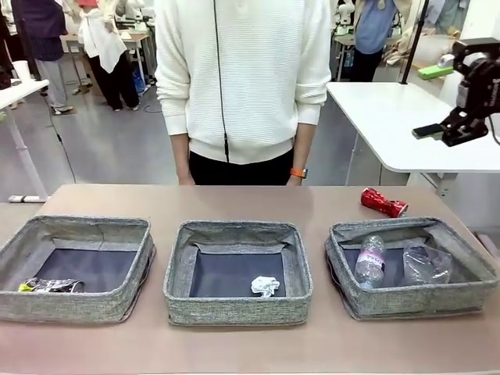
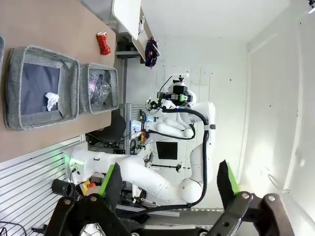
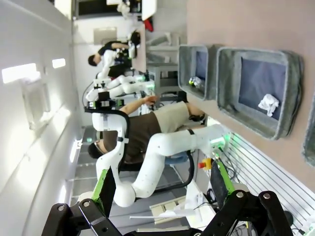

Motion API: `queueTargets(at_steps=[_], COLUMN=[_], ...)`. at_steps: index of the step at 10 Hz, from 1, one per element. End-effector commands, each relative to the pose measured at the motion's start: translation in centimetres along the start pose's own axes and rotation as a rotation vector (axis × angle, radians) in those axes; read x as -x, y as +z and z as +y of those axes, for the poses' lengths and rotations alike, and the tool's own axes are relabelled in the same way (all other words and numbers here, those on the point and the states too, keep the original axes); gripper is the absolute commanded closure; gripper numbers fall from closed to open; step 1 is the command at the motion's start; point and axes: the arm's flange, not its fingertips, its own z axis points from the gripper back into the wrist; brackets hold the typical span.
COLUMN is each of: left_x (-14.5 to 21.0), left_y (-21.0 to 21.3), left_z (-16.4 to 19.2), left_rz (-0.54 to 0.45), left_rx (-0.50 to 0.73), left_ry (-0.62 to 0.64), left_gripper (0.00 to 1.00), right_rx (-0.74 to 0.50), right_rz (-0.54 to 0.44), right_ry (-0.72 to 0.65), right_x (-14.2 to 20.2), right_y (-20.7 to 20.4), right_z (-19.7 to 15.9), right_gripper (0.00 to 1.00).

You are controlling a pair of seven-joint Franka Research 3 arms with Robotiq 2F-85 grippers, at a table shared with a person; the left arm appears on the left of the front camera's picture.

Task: Sort the waste into the appropriate baskets.
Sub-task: Place the picked waste into the Fabric basket indicated by the person, then pick up the waste item pointed out by the person.

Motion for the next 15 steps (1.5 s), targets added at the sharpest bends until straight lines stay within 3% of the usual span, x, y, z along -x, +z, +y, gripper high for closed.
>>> queueTargets(at_steps=[1, 15], left_x=[-0.09, -0.09], left_y=[0.15, 0.15], left_z=[-0.33, -0.33], left_rz=[-0.003, -0.003], left_rx=[0.015, 0.015], left_ry=[-0.014, -0.014], left_gripper=[0.00, 0.00], right_rx=[-0.008, -0.008], right_rz=[0.011, 0.011], right_ry=[0.011, 0.011], right_x=[-0.11, -0.11], right_y=[0.36, 0.36], right_z=[0.33, 0.33], right_gripper=[0.00, 0.00])
